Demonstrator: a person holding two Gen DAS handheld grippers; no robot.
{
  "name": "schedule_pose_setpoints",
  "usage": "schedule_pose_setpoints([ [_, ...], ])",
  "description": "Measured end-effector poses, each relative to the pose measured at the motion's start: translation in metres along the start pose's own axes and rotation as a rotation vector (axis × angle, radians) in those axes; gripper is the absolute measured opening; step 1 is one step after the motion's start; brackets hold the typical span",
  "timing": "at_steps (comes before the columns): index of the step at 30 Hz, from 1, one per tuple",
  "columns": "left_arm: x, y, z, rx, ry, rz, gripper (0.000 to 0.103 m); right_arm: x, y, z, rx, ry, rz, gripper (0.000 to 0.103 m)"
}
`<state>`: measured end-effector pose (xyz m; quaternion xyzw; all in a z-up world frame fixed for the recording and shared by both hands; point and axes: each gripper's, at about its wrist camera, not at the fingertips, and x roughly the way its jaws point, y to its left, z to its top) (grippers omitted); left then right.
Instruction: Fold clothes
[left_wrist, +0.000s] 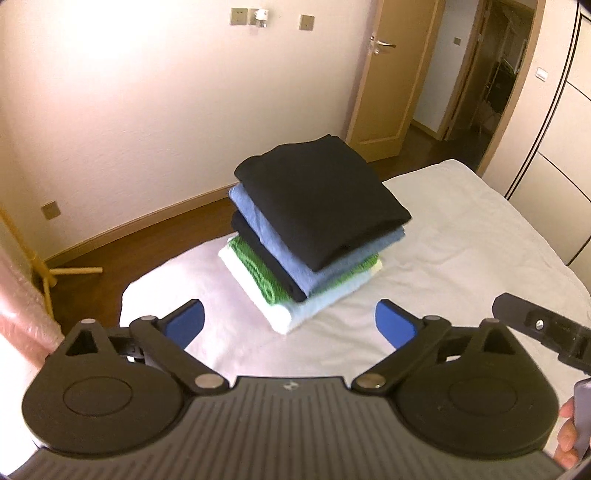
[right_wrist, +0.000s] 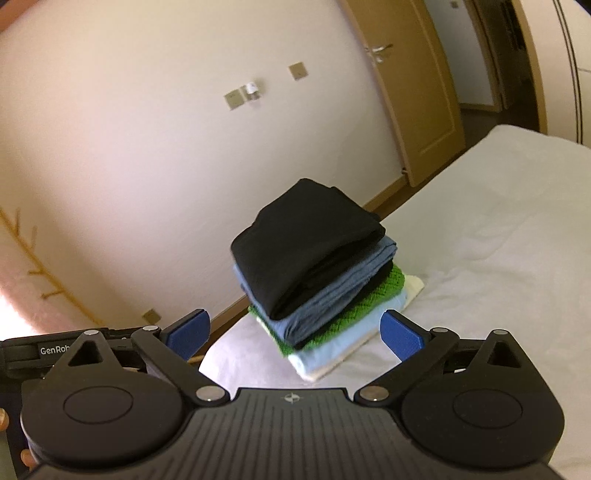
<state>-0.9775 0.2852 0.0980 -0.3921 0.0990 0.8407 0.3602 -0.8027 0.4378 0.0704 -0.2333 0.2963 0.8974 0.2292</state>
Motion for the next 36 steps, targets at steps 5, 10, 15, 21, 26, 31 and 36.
schedule_pose_setpoints([
  [5, -0.046, -0.012, -0.031, -0.001, -0.021, 0.05, 0.102, -0.043, 0.003, -0.013, -0.034, 0.005, 0.038, 0.101],
  [10, -0.079, -0.025, -0.054, 0.028, -0.053, 0.132, 0.102, -0.074, 0.014, -0.022, -0.088, 0.001, 0.053, 0.101],
  [15, -0.104, -0.034, -0.07, 0.035, -0.09, 0.177, 0.102, -0.1, 0.018, -0.032, -0.121, 0.002, 0.049, 0.101],
  [21, -0.128, -0.033, -0.078, -0.002, -0.148, 0.189, 0.102, -0.113, 0.021, -0.035, -0.177, -0.001, 0.011, 0.103],
  [26, -0.138, -0.032, -0.078, -0.006, -0.181, 0.238, 0.102, -0.114, 0.024, -0.034, -0.23, -0.001, -0.009, 0.103],
  [31, -0.136, -0.041, -0.078, 0.061, -0.192, 0.31, 0.102, -0.109, 0.025, -0.033, -0.266, 0.008, -0.018, 0.103],
  [36, -0.125, -0.044, -0.078, 0.073, -0.181, 0.347, 0.102, -0.101, 0.027, -0.032, -0.298, 0.018, -0.046, 0.103],
])
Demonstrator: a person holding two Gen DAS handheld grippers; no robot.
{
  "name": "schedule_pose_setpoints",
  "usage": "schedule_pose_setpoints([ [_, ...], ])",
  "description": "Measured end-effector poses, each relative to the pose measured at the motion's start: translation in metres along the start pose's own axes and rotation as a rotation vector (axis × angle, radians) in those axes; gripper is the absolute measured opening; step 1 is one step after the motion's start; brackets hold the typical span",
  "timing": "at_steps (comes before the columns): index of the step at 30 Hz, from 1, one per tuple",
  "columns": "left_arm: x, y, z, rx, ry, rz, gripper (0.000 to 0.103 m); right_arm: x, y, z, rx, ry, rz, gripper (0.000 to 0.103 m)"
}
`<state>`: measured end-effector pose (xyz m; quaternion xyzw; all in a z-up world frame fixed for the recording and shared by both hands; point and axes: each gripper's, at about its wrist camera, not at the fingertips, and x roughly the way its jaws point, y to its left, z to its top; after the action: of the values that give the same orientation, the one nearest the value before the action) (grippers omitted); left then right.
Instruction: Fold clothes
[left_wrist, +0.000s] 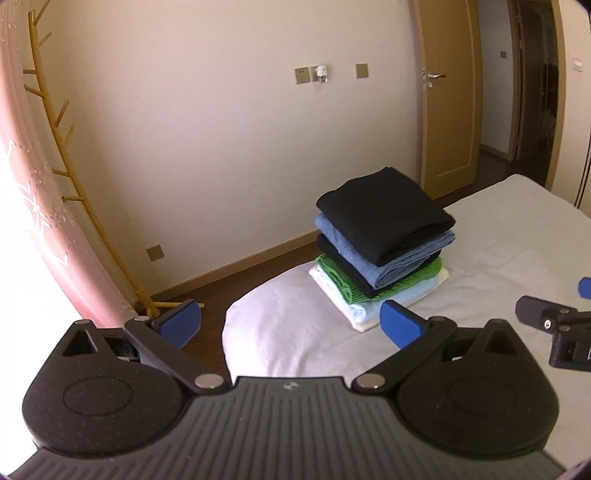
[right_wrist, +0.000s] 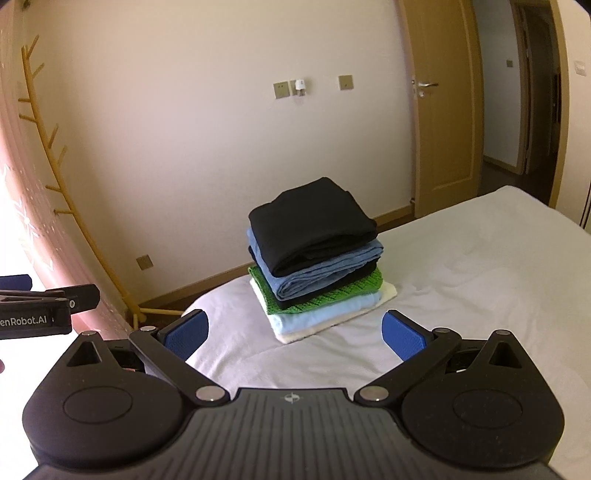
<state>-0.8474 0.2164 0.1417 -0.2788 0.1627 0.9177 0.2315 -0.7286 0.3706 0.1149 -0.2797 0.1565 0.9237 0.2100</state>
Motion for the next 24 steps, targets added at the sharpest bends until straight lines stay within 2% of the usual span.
schedule_pose_setpoints([
  [6, 0.015, -0.001, 0.0, -0.014, 0.021, 0.04, 0.103, 0.01, 0.002, 0.002, -0.036, -0.017, -0.048, 0.103],
  [10, 0.025, -0.004, 0.001, 0.01, 0.038, 0.082, 0.103, 0.018, -0.001, 0.002, -0.021, -0.042, -0.019, 0.103],
  [13, 0.035, -0.006, 0.0, 0.026, 0.046, 0.082, 0.103, 0.027, -0.006, 0.002, 0.011, -0.05, 0.019, 0.103],
  [16, 0.05, -0.003, 0.001, 0.001, 0.087, 0.053, 0.102, 0.045, -0.008, 0.006, 0.036, 0.0, 0.017, 0.103],
  [19, 0.068, 0.0, 0.003, -0.033, 0.121, 0.028, 0.102, 0.065, -0.01, 0.008, 0.032, 0.082, -0.021, 0.103],
  [24, 0.094, 0.004, 0.006, -0.083, 0.175, -0.018, 0.102, 0.09, -0.017, 0.01, 0.049, 0.139, -0.041, 0.103],
])
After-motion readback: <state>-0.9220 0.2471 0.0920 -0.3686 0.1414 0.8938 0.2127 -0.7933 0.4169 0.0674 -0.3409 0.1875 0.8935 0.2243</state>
